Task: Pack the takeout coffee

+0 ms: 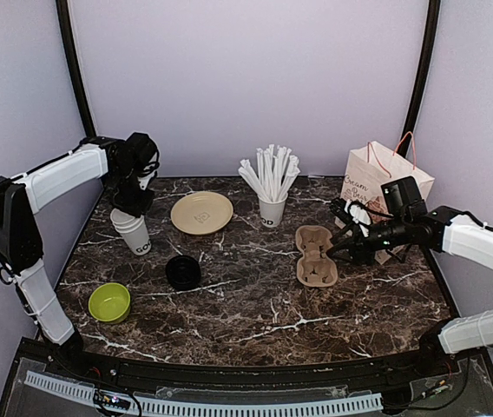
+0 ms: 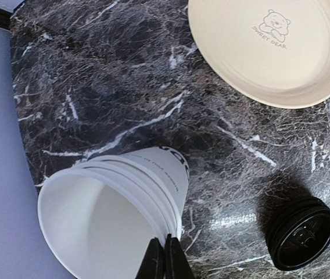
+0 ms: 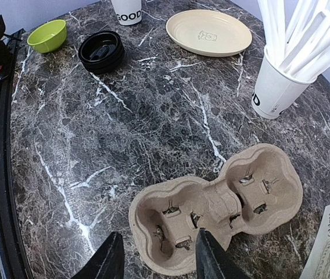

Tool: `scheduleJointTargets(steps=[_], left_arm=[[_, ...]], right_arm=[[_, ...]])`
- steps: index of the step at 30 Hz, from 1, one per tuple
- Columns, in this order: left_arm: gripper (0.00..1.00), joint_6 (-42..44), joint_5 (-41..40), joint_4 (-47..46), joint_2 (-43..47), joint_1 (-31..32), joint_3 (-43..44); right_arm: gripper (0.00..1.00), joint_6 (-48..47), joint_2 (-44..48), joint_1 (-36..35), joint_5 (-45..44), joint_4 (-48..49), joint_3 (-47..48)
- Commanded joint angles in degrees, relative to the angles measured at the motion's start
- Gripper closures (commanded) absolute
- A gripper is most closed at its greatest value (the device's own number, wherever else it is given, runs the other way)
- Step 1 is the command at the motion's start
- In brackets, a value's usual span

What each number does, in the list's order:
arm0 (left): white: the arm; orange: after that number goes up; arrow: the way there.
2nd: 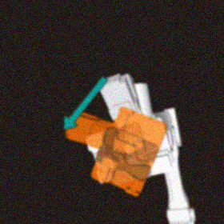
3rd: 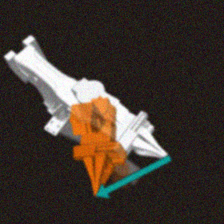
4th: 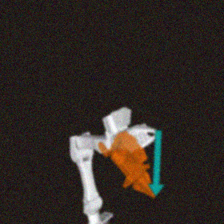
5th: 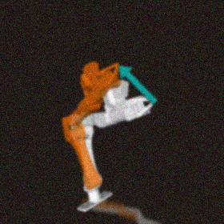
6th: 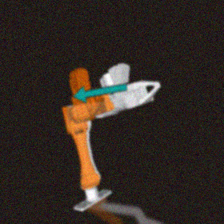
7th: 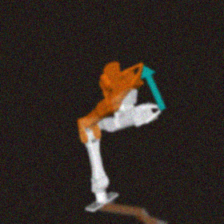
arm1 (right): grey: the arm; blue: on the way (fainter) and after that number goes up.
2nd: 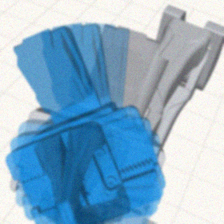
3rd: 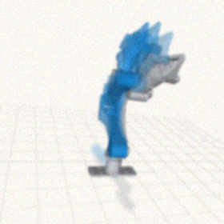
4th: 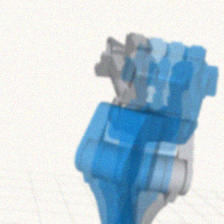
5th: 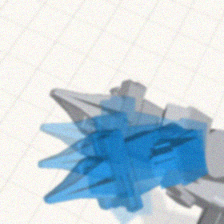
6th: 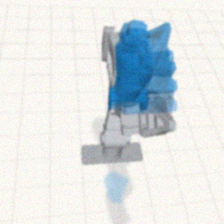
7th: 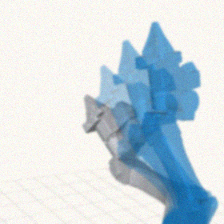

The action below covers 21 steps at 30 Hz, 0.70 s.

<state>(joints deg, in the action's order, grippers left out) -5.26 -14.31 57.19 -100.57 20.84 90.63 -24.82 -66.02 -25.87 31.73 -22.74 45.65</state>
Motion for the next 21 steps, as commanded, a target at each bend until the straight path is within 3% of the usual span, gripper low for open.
scheduleJointTargets(steps=[1,2,5,6,7,8,9,11,13,15,17,18,19,20,21], left_arm=[[1.0,-1.05,-9.88,6.41,2.88,1.26,3.99],[1.0,-1.29,-9.48,6.74,3.0,1.33,4.48],[1.0,-0.48,4.35,5.02,3.81,1.06,4.38],[1.0,-1.1,2.87,5.12,3.61,1.49,4.86],[1.0,-1.89,-7.82,7.87,2.79,3.46,5.63],[1.0,-2.8,-12.84,12.45,0.67,4.53,7.33],[1.0,-3.26,-12.85,13.97,-0.4,4.32,8.45],[1.0,-2.8,-3.46,10.37,1.53,3.62,7.6],[1.0,-5.57,-12.73,11.03,0.49,5.89,7.89],[1.0,-5.57,0.61,12.49,1.4,5.52,10.52],[1.0,-7.01,-10.41,9.58,1.7,8.74,10.57],[1.0,-7.99,-17.96,13.71,0.51,9.34,11.56],[1.0,-8.47,-15.05,16.27,-2.09,8.4,14.97],[1.0,-7.45,-0.64,16.13,-2.04,6.18,15.34],[1.0,-6.42,2.44,13.35,0.08,7.12,13.27]], right_arm=[[0.59,-0.41,1.0,-0.24,-0.79,1.27,-0.82],[0.59,-0.41,0.86,-0.24,-1.0,1.29,-0.76],[0.59,-0.32,0.47,-0.24,-0.77,1.22,-0.56],[0.59,-0.32,0.31,-0.24,-0.59,1.19,-0.56],[0.59,-0.38,0.2,-0.24,-0.52,1.15,-0.48],[0.59,-0.34,0.19,-0.21,-0.59,1.08,-0.47],[0.59,-0.28,0.18,-0.23,-0.69,1.09,-0.4],[0.59,-0.27,0.46,-0.23,-0.64,1.05,-0.58],[0.59,-0.33,0.58,-0.24,-0.85,1.23,-0.8],[0.59,-0.25,0.27,-0.24,-0.98,1.22,-0.59],[0.59,-0.32,-0.15,-0.24,-0.95,1.04,-0.4],[0.59,-0.32,-0.27,-0.24,-1.03,1.08,-0.39],[0.59,-0.32,-0.39,-0.24,-1.05,1.12,-0.47],[0.59,-0.32,-0.5,-0.24,-0.86,1.12,-0.47],[0.59,-0.38,-0.6,-0.24,-0.65,1.04,-0.55]])
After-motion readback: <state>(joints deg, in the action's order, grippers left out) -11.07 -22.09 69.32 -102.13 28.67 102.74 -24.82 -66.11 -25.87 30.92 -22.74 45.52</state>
